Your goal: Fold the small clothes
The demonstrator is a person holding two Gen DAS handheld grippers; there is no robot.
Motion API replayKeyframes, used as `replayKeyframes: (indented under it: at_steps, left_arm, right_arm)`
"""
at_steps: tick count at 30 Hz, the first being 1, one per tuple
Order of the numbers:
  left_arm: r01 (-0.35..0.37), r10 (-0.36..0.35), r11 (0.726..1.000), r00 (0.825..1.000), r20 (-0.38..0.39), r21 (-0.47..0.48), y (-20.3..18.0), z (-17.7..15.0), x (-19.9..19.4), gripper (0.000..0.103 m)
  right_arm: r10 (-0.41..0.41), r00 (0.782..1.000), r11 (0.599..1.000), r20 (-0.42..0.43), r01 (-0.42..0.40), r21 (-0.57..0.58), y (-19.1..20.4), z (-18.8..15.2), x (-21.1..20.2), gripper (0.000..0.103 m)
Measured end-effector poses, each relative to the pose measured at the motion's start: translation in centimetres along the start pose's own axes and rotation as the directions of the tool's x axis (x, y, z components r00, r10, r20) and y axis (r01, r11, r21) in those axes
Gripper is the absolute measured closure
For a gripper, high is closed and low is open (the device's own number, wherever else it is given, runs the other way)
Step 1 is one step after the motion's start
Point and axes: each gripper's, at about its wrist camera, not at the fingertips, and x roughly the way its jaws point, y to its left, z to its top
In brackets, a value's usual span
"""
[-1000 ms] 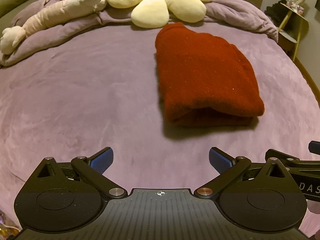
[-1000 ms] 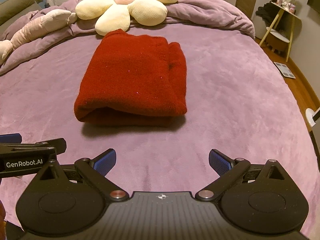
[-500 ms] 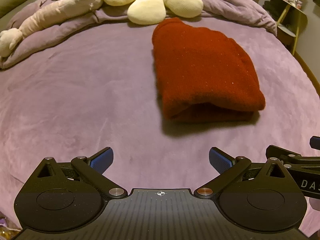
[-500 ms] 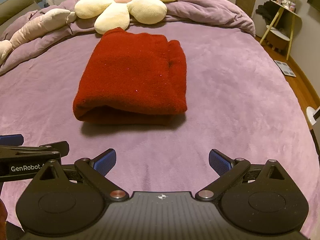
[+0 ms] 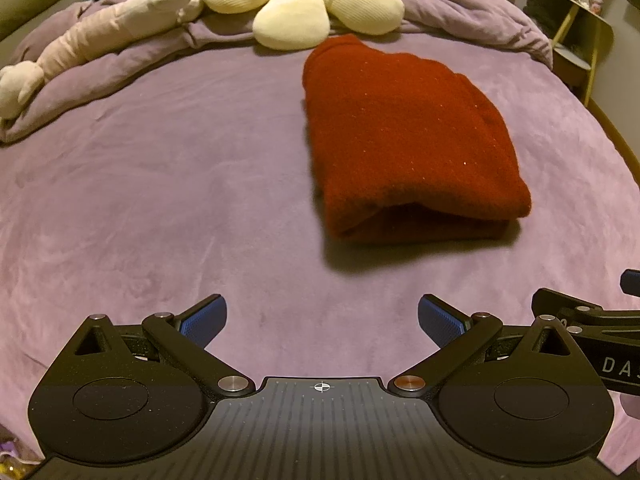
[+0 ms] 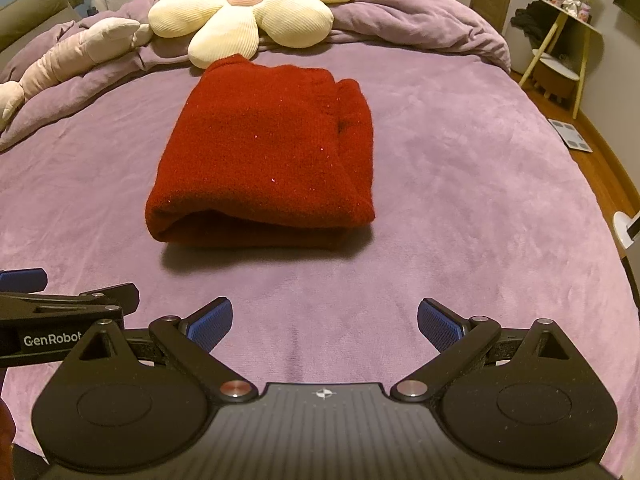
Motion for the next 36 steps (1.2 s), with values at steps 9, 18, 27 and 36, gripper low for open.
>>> replayKeyframes:
  at_steps: [9, 18, 27, 36]
  left_arm:
    - [-0.008, 0.008, 1.000, 1.000, 0.003, 0.016, -0.27, -0.11, -0.05, 0.000]
    - [-0.012, 0.012, 1.000, 1.000, 0.001, 0.019, -0.47, -0.22, -0.03, 0.000]
    - [-0.008, 0.008, 1.000, 1.000, 0.004, 0.030, -0.49, -0.36, -0.11, 0.000]
    - [-0.011, 0.010, 0.999, 1.000, 0.009, 0.032, -0.65, -0.34, -0.32, 0.000]
  right_arm:
    - [0.004, 1.000, 1.000, 0.006, -0.004, 0.006, 0.13, -0.11, -0.13, 0.004]
    - [0.004, 1.000, 1.000, 0.010, -0.004, 0.004, -0.04, -0.18, -0.14, 0.004]
    - [0.002, 1.000, 1.000, 0.013, -0.002, 0.010, 0.18, -0.21, -0.39, 0.004]
    - [-0.001, 1.000, 1.000, 0.020, 0.001, 0.011, 0.28, -0.26, -0.64, 0.004]
